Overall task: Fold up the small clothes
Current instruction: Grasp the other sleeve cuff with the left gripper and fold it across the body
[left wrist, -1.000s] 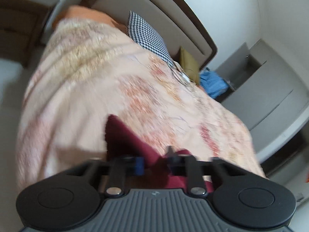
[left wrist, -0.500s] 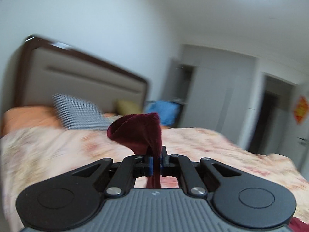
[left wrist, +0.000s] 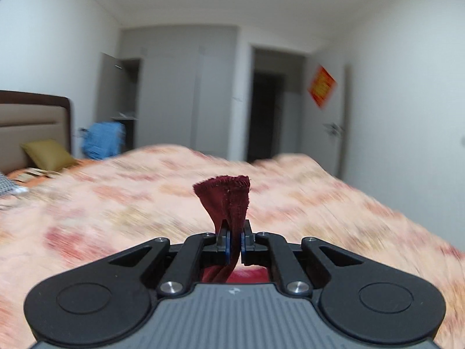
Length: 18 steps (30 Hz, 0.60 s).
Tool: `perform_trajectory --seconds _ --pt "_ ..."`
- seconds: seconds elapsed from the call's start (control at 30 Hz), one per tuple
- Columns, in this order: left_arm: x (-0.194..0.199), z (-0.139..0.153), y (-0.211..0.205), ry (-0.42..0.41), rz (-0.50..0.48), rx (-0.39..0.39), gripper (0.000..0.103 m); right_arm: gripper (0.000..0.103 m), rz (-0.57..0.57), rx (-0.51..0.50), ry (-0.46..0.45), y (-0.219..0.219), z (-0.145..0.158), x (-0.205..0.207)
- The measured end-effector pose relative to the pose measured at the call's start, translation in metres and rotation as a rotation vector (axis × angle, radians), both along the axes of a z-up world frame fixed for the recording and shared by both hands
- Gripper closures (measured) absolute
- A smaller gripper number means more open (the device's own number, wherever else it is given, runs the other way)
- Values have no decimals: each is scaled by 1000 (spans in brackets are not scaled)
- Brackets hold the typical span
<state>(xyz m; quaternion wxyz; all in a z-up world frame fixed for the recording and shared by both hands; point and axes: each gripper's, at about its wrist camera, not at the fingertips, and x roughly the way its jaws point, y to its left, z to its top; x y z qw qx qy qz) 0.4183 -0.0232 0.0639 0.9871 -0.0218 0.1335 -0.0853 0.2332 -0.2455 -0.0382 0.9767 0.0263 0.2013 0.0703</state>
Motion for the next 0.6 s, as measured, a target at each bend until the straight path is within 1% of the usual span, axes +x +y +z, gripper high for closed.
perform_trajectory --seconds 0.07,0.17,0.23,0.3,0.37,0.4,0.43,0.5,0.57,0.6 --pt "7 -26 -21 42 -48 2 96 1 -21 0 6 -10 -1 -2" --pt "12 -62 -46 131 -97 12 96 1 -51 -2 24 -23 -5 -4" --pt "13 -82 -50 192 -120 3 95 1 -71 4 41 -29 -9 -4" --pt "15 -95 -50 253 -135 -28 93 1 -86 21 56 -34 -12 -5" --pt "15 -102 -47 301 -159 -63 84 1 -93 38 66 -36 -15 -6" --pt "14 -102 -44 315 -170 -75 70 1 -94 44 68 -36 -16 -6" --pt "12 -101 -42 323 -186 -83 46 1 -94 48 68 -35 -16 -6" --pt "4 -97 -36 313 -192 -93 25 1 -91 51 65 -34 -16 -7" --pt "-6 -92 -31 292 -213 -92 20 1 -88 51 58 -31 -14 -5" --pt "-10 -87 -29 291 -220 -89 15 1 -86 48 53 -29 -13 -4"
